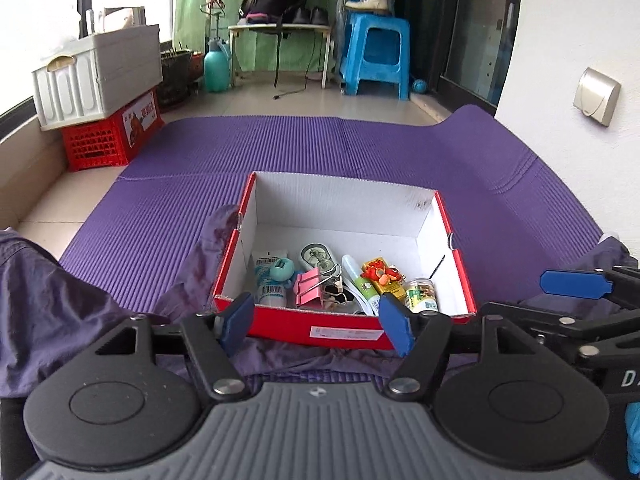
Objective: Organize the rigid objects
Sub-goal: 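Withdraw both tools up and away from the shoebox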
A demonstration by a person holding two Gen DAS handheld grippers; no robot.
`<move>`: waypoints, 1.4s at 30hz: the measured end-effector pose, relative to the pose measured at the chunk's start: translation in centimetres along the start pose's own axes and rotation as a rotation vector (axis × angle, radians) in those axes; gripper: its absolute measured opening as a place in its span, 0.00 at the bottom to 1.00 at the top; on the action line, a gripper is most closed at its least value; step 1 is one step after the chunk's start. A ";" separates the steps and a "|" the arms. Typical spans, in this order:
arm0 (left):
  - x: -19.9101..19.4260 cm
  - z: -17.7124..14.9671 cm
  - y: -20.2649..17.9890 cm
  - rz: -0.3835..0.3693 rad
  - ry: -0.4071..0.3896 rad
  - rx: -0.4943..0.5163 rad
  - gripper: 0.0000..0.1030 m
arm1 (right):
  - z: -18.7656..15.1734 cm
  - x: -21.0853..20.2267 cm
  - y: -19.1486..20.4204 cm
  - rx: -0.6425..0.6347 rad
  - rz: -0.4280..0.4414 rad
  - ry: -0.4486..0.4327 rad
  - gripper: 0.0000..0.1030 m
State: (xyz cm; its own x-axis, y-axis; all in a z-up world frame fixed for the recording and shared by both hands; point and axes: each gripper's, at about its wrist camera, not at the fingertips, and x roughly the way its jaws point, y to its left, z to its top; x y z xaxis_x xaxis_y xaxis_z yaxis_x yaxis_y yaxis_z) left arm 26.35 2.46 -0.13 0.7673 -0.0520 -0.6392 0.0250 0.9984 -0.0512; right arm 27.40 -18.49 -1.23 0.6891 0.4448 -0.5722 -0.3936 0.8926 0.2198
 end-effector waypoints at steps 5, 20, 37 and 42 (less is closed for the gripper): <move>-2.0 -0.8 -0.2 0.016 -0.031 0.002 0.80 | -1.0 -2.0 0.6 -0.019 -0.006 -0.031 0.95; -7.2 -2.6 -0.5 0.053 -0.102 -0.048 1.00 | -3.3 -6.2 2.4 -0.050 -0.024 -0.094 1.00; -9.6 -4.0 -2.3 0.062 -0.131 0.011 1.00 | -4.6 -8.6 3.1 -0.053 -0.023 -0.139 1.00; -9.5 -4.4 -2.5 0.064 -0.123 0.020 1.00 | -5.2 -8.9 3.1 -0.044 -0.024 -0.130 1.00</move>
State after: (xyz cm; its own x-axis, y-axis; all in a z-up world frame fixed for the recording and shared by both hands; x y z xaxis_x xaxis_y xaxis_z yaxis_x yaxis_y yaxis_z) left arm 16.16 0.31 2.69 0.8402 0.0138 -0.5421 -0.0148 0.9999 0.0025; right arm 16.92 -20.05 0.46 0.7704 0.4313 -0.4694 -0.4003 0.9004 0.1703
